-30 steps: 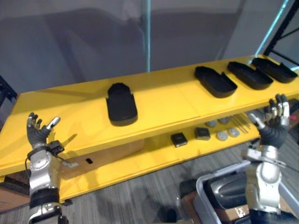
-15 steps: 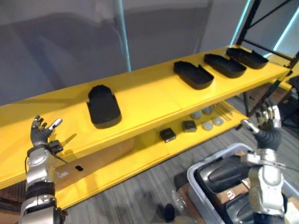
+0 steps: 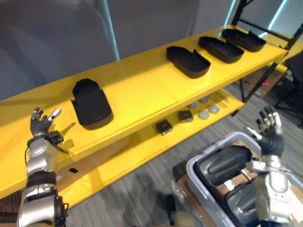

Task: Walk over and take plastic housings, then place them on the shelf

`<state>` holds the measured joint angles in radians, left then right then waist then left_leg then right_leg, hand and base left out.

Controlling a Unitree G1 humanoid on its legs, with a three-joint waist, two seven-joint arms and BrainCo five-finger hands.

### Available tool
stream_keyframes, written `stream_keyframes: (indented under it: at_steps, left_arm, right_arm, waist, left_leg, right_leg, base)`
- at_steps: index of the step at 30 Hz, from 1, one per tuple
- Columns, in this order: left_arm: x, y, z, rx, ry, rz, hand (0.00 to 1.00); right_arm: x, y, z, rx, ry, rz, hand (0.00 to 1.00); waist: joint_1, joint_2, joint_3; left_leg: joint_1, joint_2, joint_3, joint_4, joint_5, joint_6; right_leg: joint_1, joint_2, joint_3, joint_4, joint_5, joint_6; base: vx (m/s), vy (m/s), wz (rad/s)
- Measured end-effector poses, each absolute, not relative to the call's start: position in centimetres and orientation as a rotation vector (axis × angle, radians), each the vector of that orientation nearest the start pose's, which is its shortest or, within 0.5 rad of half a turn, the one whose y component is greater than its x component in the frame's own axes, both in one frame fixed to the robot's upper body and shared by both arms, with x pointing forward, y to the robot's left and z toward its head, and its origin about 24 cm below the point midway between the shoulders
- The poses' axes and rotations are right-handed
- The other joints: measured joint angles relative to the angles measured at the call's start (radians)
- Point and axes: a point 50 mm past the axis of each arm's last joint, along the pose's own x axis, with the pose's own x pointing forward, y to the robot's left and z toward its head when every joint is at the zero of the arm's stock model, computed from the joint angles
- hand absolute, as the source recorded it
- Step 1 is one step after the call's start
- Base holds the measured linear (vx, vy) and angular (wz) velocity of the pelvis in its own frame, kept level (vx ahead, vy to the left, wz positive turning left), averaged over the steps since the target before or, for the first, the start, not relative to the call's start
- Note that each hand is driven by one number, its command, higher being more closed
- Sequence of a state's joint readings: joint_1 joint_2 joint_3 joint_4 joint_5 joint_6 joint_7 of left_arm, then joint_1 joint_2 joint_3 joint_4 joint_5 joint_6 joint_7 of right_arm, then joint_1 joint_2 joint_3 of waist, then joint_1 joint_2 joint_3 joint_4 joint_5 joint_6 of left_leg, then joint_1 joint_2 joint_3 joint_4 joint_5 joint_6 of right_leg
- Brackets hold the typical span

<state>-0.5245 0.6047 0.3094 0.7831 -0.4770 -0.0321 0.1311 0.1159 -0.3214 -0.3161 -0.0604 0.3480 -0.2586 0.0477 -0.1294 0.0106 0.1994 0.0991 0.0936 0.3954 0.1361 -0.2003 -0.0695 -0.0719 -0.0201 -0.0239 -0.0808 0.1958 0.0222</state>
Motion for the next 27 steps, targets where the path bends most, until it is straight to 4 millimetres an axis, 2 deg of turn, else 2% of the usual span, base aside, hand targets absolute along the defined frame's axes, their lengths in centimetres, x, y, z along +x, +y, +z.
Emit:
stream_keyframes:
  at_steps: [5,7,12,18,24,27]
  left_arm:
    - [32.5,36.5,13.1,-0.106,-0.06,0.595,0.0]
    - [32.7,36.6,13.7,-0.13,-0.076,0.597,0.0]
    - [33.0,36.9,15.5,-0.085,-0.105,0.578,0.0]
    - [33.1,37.1,16.1,-0.049,-0.111,0.557,0.0]
    - [33.6,36.4,16.2,-0.05,-0.105,0.515,0.0]
    - [34.0,36.0,17.0,-0.065,-0.128,0.497,0.0]
  right_arm:
    - [21.9,-26.9,8.6,-0.032,-0.284,-0.194,0.0]
    - [21.9,-26.6,7.9,-0.002,-0.237,-0.169,0.0]
    - [20.4,-26.2,4.4,0.018,-0.043,-0.154,0.0]
    - [19.0,-26.0,2.2,0.035,0.059,-0.139,0.0]
    - [18.6,-24.6,1.2,0.069,0.096,-0.1,0.0]
    - [18.3,-23.6,0.6,0.093,0.122,-0.074,0.0]
  waist:
    - [0.0,-0.018,0.062]
    - [0.001,-0.019,0.074]
    - [0.0,-0.021,0.092]
    - [-0.001,-0.032,0.104]
    - [0.004,-0.038,0.122]
    - [0.008,-0.042,0.132]
  left_leg:
    - [-0.069,0.006,-0.001,0.079,-0.028,0.009]
    - [-0.086,0.012,0.0,0.099,-0.04,0.01]
    - [-0.117,0.03,0.003,0.155,-0.073,0.011]
    - [-0.127,0.04,0.002,0.191,-0.094,0.013]
    - [-0.153,0.068,-0.002,0.276,-0.142,0.02]
    - [-0.165,0.072,-0.004,0.298,-0.154,0.022]
  right_leg:
    - [-0.038,-0.006,0.009,0.001,0.019,0.003]
    - [-0.041,-0.005,0.013,0.001,0.021,0.004]
    - [-0.049,0.002,0.022,0.001,0.023,0.005]
    - [-0.044,0.005,0.022,0.001,0.024,0.007]
    - [-0.033,0.016,0.021,0.001,0.025,0.008]
    - [-0.036,0.017,0.02,0.001,0.026,0.01]
  base:
    - [-0.04,0.009,-0.01]
    - [-0.06,0.007,-0.06]
    - [-0.01,0.01,-0.05]
    - [0.0,0.003,0.01]
    - [-0.02,0.024,-0.01]
    - [0.0,0.023,0.03]
